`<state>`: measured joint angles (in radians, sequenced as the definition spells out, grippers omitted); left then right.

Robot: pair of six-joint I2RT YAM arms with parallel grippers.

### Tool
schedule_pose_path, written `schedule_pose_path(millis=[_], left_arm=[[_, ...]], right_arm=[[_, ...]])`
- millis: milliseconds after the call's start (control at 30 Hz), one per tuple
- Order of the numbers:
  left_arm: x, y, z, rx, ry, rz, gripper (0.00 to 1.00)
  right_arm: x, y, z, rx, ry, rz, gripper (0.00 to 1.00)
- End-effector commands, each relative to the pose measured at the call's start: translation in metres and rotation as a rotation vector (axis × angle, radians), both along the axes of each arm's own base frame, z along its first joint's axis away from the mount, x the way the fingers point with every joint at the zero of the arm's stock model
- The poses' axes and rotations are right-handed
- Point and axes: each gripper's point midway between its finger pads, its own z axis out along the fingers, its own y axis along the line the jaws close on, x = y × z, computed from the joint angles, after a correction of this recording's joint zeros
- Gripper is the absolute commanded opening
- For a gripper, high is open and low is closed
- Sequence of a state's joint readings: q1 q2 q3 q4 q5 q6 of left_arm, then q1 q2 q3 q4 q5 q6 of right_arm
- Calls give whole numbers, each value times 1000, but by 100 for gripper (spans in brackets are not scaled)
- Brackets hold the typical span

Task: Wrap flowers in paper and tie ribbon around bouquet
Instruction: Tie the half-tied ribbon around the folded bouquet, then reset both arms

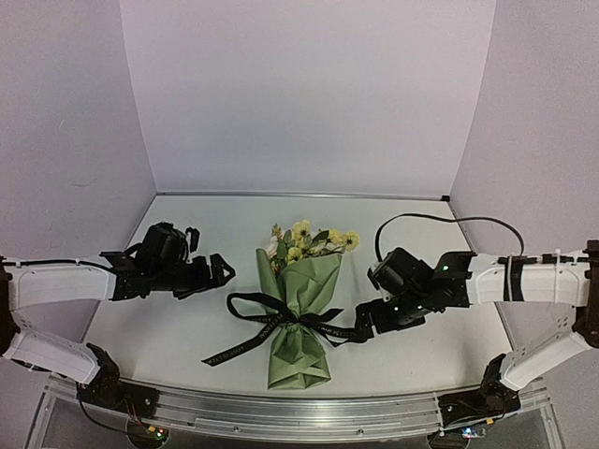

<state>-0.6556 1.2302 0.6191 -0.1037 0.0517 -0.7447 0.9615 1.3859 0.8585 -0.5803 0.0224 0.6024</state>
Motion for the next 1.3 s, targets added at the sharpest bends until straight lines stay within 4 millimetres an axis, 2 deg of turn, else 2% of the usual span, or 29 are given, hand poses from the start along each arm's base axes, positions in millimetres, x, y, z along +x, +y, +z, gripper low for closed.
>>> schedule_pose_path(millis=[0,100,200,300,400,567,833,967,1033,1133,1267], left_arm=[[18,-17,78,-84,-212,-61,100],[22,-20,101,-92,-267,-71,100],[24,-21,116,-94,-310,-79,100],[24,-23,122,-95,-329,-97,100],[22,-26,120,-100,-324,-119,100],[17,-32,108,-118,-298,-156,100],[11,-38,96,-133,-270,-192,100],[8,-42,89,-138,-249,-219,100],[8,-46,93,-153,-263,-237,100],[6,-45,96,-151,-276,-240,100],[5,-40,108,-156,-314,-230,100]], right_arm=[[18,-8,32,43,-111,-41,98],[20,-10,42,93,-142,-39,98],[15,1,45,151,-112,0,98],[9,21,41,243,-44,9,98],[12,39,39,362,-37,-22,98],[19,44,47,491,-101,-70,98],[28,70,80,739,-160,-72,98],[33,65,102,785,-236,-79,98],[31,54,100,722,-248,-77,98],[25,24,81,525,-251,-92,98],[30,-13,79,401,-331,-156,98]])
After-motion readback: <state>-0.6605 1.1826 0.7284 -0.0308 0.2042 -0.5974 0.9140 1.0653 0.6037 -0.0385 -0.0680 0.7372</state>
